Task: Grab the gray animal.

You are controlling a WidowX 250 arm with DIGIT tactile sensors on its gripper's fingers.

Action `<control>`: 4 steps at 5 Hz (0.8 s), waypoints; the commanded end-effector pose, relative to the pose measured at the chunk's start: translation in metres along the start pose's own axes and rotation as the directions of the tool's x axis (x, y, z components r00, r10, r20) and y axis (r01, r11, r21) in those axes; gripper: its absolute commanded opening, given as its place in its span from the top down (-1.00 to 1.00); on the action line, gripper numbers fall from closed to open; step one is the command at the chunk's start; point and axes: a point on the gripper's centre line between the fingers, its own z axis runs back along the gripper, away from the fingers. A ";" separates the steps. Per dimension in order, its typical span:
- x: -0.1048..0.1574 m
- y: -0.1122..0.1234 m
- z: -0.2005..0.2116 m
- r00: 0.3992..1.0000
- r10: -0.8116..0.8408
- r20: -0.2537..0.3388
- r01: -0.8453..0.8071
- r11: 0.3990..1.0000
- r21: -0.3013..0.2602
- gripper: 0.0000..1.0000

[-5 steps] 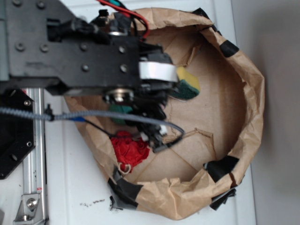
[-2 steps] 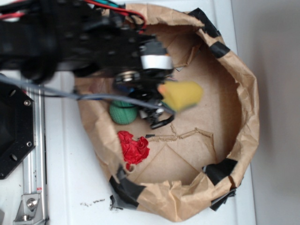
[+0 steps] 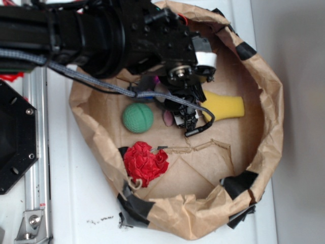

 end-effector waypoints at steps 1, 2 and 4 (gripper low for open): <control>-0.003 -0.013 -0.002 0.992 -0.126 0.006 0.125 0.991 0.037 1.00; -0.002 -0.017 0.007 0.989 -0.148 0.008 0.148 0.989 0.024 1.00; 0.007 -0.029 0.059 0.984 -0.175 0.039 0.177 0.984 -0.032 1.00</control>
